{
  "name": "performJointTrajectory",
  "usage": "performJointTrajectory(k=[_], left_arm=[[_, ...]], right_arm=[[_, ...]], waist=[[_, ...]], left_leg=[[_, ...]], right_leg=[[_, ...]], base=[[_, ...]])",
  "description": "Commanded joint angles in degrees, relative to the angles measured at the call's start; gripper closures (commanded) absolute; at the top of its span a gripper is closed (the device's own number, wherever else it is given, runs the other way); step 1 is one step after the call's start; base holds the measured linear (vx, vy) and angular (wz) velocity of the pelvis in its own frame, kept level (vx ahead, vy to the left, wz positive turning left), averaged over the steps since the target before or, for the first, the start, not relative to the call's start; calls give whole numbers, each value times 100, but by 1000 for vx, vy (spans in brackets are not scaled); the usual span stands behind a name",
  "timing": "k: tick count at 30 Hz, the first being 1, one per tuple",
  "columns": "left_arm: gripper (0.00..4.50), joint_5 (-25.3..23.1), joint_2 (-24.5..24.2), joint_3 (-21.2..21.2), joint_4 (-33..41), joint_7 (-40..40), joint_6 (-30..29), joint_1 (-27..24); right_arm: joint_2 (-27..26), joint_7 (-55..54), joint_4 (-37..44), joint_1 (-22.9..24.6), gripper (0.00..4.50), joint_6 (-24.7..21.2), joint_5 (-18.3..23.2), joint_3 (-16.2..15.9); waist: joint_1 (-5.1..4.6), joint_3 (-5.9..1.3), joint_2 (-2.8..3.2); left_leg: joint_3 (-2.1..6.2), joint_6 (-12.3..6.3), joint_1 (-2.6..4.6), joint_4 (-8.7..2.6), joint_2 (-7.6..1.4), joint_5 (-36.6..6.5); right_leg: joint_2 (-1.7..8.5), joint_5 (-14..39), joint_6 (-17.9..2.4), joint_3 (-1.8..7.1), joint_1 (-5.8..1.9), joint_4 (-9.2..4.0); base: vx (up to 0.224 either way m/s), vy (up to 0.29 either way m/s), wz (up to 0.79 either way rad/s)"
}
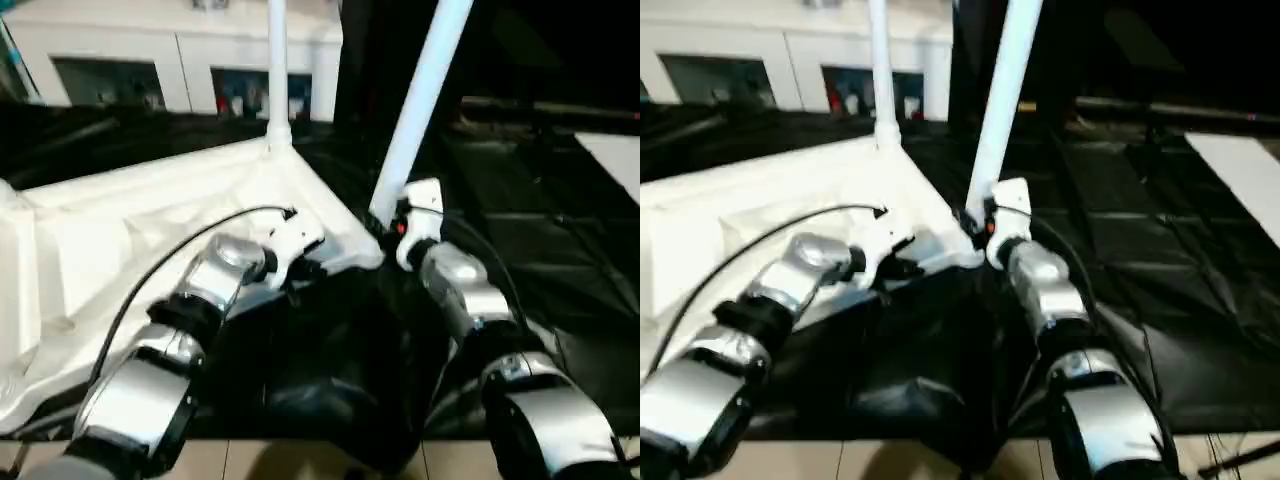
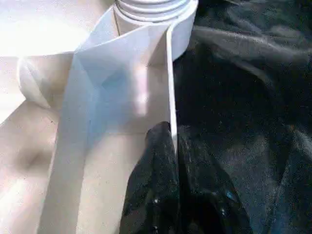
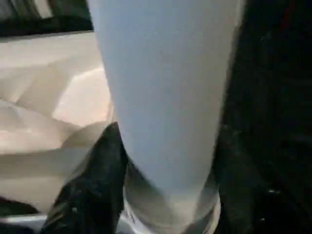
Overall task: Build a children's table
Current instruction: Insert table leg to table base
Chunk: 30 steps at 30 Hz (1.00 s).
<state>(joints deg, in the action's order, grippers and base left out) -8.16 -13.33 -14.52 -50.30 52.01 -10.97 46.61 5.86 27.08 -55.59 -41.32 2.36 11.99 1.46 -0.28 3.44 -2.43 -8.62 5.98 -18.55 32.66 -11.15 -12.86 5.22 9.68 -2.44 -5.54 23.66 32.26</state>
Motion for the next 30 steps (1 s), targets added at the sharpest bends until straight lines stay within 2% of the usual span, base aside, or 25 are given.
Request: performJointTrajectory(k=[1, 4, 6, 7, 8, 9, 10, 11, 12, 14, 16, 17, 19, 21, 23, 24, 27, 29, 30], left_arm=[[450, 3, -40, -36, 261, 71, 284, 35], [450, 0, -146, -90, 312, 244, 448, 25], [450, -4, -162, -91, 314, 250, 449, 26], [450, -7, -207, -117, 343, 349, 537, 14], [450, 47, -285, -168, 408, 657, 804, -30], [450, 49, -294, -173, 417, 680, 814, -35], [450, 77, -394, -228, 519, 935, 918, -85], [450, 157, -461, -259, 580, 1224, 1231, -143], [450, 252, -532, -278, 638, 1560, 1558, -209], [450, 267, -596, -270, 660, 1635, 1674, -239], [450, 380, -639, -252, 694, 1870, 1819, -279], [450, 568, -647, -175, 782, 2113, 1814, -340], [450, 636, -647, -146, 819, 2196, 1812, -360], [450, 720, -688, -145, 910, 2371, 1806, -406], [450, 725, -695, -149, 918, 2390, 1809, -410], [450, 767, -717, -141, 926, 2508, 1884, -432], [450, 769, -717, -91, 876, 2616, 1968, -435], [450, 763, -718, -69, 883, 2653, 1965, -438], [450, 762, -718, -64, 886, 2664, 1964, -438]], right_arm=[[-14, 307, -185, 122, 152, -291, 61, -62], [108, 814, 18, 119, 146, -307, 127, -87], [138, 922, 82, 134, 120, -332, 139, -101], [235, 1192, 269, 201, 110, -360, 131, -165], [397, 1633, 572, 333, 110, -433, 130, -297], [417, 1683, 609, 351, 110, -437, 130, -314], [653, 2272, 1051, 563, 110, -481, 135, -509], [798, 2576, 1328, 700, 110, -556, 172, -624], [946, 2878, 1607, 839, 110, -623, 203, -727], [1154, 3256, 1871, 988, 110, -617, 201, -879], [1316, 3528, 2031, 1073, 110, -580, 164, -963], [1434, 3772, 2175, 1138, 110, -560, 158, -1017], [1472, 3855, 2223, 1158, 110, -552, 161, -1037], [1580, 4092, 2350, 1217, 110, -522, 126, -1119], [1591, 4117, 2368, 1225, 110, -522, 120, -1127], [1668, 4238, 2560, 1314, 110, -567, 93, -1202], [1705, 4355, 2715, 1398, 110, -587, 51, -1319], [1685, 4369, 2719, 1402, 110, -584, 37, -1343], [1670, 4370, 2713, 1401, 138, -583, 35, -1350]], waist=[[16, -324, 47], [18, -347, 50], [29, -355, 46], [54, -368, 13], [74, -383, 7], [85, -416, 22], [104, -434, 33], [101, -432, 34], [102, -441, 18], [97, -464, 36], [114, -446, 37], [128, -436, 36], [154, -417, 39], [199, -392, 25], [225, -391, 31], [242, -364, 27], [251, -357, 32], [250, -363, 32], [251, -364, 38]], left_leg=[[-53, -541, -92, -411, -170, -1073], [-110, -612, -108, -375, -177, -924], [-154, -616, -110, -349, -179, -812], [-166, -636, -126, -331, -175, -685], [-164, -705, -165, -314, -160, -476], [-160, -736, -181, -302, -173, -327], [-163, -884, -157, -279, -185, -27], [-173, -1081, -172, -257, -181, 181], [-190, -1233, -167, -233, -172, 242], [-188, -1346, -154, -212, -180, 359], [-197, -1337, -171, -218, -203, 332], [-200, -1296, -172, -224, -212, 271], [-223, -1148, -156, -233, -231, 32], [-233, -855, -174, -244, -223, -385], [-234, -754, -163, -247, -222, -493], [-233, -624, -180, -249, -207, -655], [-230, -514, -172, -246, -197, -761], [-229, -503, -168, -239, -189, -720], [-227, -500, -168, -243, -192, -698]], right_leg=[[298, 1930, -993, 285, -296, -380], [295, 1704, -1189, 277, -299, -352], [286, 1567, -1261, 281, -291, -333], [281, 1429, -1281, 290, -308, -301], [271, 1155, -1318, 296, -342, -253], [280, 895, -1370, 300, -372, -193], [263, 302, -1484, 298, -354, -134], [241, -219, -1639, 301, -355, -80], [239, -508, -1720, 304, -363, -47], [237, -707, -1790, 297, -354, -19], [242, -575, -1815, 286, -354, -25], [240, -453, -1796, 280, -354, -40], [236, -144, -1754, 279, -345, -66], [245, 473, -1573, 292, -345, -124], [250, 680, -1496, 298, -335, -138], [236, 1038, -1349, 297, -324, -177], [233, 1350, -1158, 301, -301, -207], [229, 1393, -1106, 301, -293, -207], [230, 1396, -1110, 301, -294, -206]], base=[[0, 0, 0], [0, 0, 0], [0, 0, 0], [0, 0, 0], [0, 0, 0], [0, 0, 0], [0, 0, 0], [0, 0, 0], [51, -3, 2], [0, 0, 0], [0, 0, 0], [0, 0, 0], [0, 0, 0], [0, 0, 0], [0, 0, 0], [0, 0, 0], [0, 0, 0], [0, 0, 0], [0, 0, 0]])
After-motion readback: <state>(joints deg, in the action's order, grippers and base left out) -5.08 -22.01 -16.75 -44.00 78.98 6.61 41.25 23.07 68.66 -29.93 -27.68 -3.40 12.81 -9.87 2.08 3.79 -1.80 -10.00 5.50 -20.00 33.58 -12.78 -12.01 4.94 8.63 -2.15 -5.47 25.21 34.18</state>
